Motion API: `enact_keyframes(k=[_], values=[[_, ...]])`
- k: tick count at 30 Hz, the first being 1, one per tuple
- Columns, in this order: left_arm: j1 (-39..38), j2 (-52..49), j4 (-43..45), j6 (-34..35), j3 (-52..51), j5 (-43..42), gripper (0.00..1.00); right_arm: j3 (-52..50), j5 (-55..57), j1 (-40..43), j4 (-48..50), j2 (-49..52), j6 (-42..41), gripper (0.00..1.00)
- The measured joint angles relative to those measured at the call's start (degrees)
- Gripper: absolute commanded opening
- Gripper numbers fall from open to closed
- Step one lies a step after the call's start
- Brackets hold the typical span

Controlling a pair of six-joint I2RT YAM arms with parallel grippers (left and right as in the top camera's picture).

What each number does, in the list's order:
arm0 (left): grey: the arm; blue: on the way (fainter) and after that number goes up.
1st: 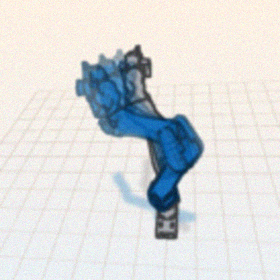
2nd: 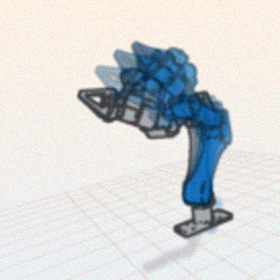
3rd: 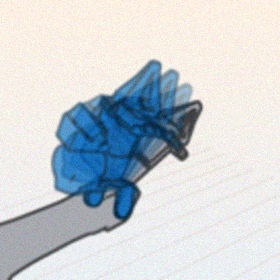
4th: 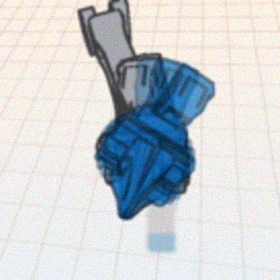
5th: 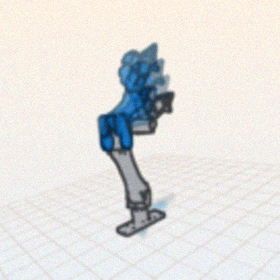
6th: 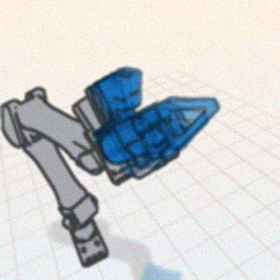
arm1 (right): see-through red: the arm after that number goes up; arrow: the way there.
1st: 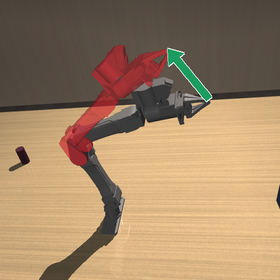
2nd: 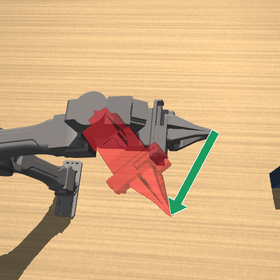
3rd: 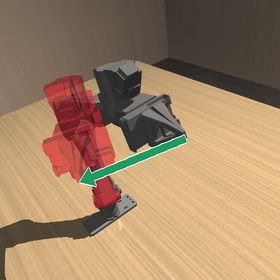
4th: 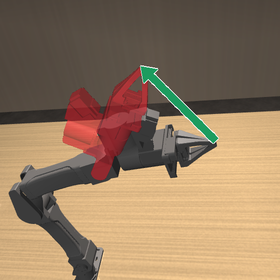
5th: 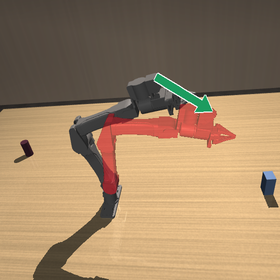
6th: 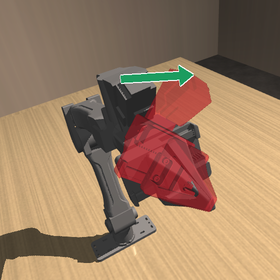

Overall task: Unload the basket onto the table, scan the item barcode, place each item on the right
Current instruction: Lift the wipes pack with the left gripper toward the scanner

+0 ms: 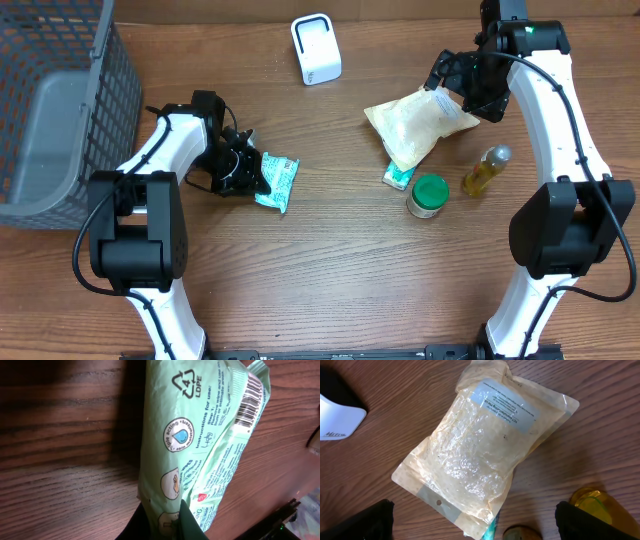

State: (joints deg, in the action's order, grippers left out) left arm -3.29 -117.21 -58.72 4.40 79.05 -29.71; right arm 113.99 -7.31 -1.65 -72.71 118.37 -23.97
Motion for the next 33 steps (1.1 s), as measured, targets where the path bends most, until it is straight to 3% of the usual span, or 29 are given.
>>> enact_keyframes(k=[20, 24, 33], values=[[-0.11, 0.0, -0.33, 0.0, 0.0, -0.09, 0.04, 0.0, 0.0, 0.0, 0.02, 0.0, -0.04, 1.0], [-0.04, 0.0, -4.42, -0.31, 0.83, -2.03, 0.04, 0.0, 0.0, 0.0, -0.02, -0.02, -0.02, 1.0], [0.07, 0.2, -18.53, -2.69, 18.99, -6.58, 0.04, 0.0, 0.0, 0.0, 0.02, 0.0, -0.02, 1.0]])
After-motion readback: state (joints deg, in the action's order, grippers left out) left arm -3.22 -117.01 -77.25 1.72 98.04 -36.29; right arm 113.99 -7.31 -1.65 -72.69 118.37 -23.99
